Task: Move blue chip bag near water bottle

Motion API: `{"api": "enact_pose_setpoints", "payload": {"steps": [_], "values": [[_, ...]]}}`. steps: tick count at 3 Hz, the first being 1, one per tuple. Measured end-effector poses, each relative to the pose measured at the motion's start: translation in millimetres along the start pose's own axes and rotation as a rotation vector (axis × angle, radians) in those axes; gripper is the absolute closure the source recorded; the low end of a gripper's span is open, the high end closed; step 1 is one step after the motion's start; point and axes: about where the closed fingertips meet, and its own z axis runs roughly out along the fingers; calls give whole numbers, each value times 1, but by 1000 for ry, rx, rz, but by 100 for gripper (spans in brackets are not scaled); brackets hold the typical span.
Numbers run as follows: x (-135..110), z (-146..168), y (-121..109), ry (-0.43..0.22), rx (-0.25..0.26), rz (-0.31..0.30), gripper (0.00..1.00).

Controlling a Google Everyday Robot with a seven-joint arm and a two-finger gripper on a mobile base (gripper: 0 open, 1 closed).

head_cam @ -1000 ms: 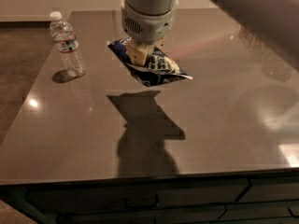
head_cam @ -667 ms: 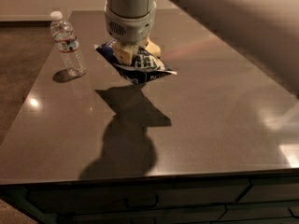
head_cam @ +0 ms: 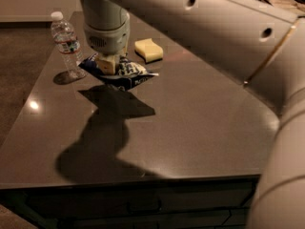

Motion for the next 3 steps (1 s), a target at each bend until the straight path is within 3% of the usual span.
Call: {"api": "enact_pose_setpoints", "payload": {"steps": [1,3], "values": [[-19,16,9,6,-26,-68,83],[-40,41,8,21,-47,-110,37]]}}
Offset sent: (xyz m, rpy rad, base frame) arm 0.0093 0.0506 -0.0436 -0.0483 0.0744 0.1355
